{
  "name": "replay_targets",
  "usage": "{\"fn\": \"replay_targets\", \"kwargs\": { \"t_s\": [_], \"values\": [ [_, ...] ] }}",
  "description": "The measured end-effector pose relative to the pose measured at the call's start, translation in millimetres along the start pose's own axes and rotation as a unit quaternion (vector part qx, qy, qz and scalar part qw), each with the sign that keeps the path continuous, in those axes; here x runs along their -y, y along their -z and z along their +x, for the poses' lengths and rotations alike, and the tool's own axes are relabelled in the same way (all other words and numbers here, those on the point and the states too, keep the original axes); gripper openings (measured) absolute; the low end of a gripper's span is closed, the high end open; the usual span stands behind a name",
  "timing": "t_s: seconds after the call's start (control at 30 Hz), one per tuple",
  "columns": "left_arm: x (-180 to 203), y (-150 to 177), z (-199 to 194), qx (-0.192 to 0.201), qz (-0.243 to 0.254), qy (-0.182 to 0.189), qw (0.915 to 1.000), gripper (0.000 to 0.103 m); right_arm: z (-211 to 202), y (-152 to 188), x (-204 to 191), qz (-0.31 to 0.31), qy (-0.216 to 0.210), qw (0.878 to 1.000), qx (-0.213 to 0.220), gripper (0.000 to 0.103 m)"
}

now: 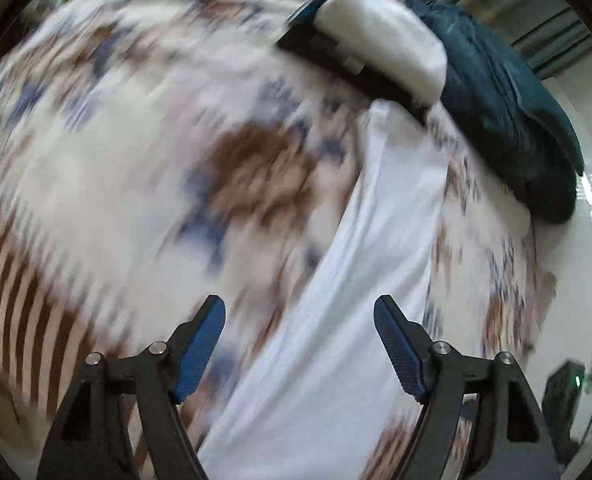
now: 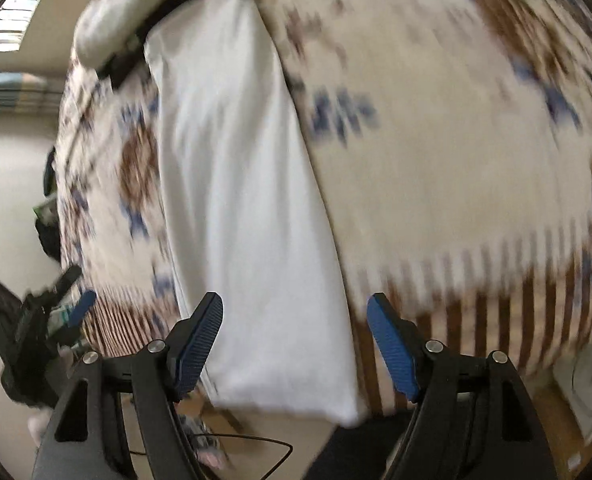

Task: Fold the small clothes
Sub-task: 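Open both tools and lift them away from the folded shirt, then grasp the shirt hem corners with both tools and lift them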

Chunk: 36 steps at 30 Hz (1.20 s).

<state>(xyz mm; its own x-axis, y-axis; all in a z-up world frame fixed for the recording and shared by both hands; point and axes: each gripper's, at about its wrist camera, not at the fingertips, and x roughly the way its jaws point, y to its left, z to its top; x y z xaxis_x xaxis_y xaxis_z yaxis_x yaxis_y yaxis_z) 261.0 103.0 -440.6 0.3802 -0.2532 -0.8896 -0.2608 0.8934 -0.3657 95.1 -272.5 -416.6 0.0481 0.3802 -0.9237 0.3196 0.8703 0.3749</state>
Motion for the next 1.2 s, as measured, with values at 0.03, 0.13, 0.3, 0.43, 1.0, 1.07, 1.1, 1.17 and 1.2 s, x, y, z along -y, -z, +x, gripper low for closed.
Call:
{"fn": "replay_targets", "kwargs": {
  "t_s": [0.03,0.13,0.3,0.43,1.0,1.07,1.1,1.17,1.2],
  "values": [
    [16,-22,18,0.008,0.012,0.003,0.9999,0.075,2,-26,-3,-0.003,-0.004,1.0,0.011,0.077],
    [54,-86,80,-0.007,0.036,0.011,0.9993,0.075,9,-117,-12,-0.011,-0.014,0.999,0.035,0.076],
    [95,-161,167,-0.019,0.073,0.005,0.9971,0.074,41,-257,-20,-0.017,-0.021,0.999,0.047,0.072],
    [105,-189,214,-0.037,0.089,0.0,0.9954,0.023,64,-324,-26,-0.006,-0.037,0.998,0.05,0.072],
    [77,-219,235,-0.041,0.086,0.002,0.9954,0.008,129,-453,-75,-0.056,-0.013,0.997,0.054,0.011],
    [71,-218,221,-0.037,0.069,0.007,0.9969,0.013,127,-453,-80,-0.056,-0.011,0.997,0.046,0.013],
    [68,-215,210,-0.03,0.06,0.024,0.9974,0.022,124,-451,-82,-0.053,-0.01,0.998,0.044,0.013],
    [68,-208,198,-0.018,0.058,0.042,0.9973,0.044,117,-446,-84,-0.05,-0.017,0.998,0.038,0.032],
    [68,-204,194,-0.014,0.059,0.047,0.9971,0.067,112,-440,-81,-0.05,-0.025,0.998,0.034,0.054]
  ]
}}
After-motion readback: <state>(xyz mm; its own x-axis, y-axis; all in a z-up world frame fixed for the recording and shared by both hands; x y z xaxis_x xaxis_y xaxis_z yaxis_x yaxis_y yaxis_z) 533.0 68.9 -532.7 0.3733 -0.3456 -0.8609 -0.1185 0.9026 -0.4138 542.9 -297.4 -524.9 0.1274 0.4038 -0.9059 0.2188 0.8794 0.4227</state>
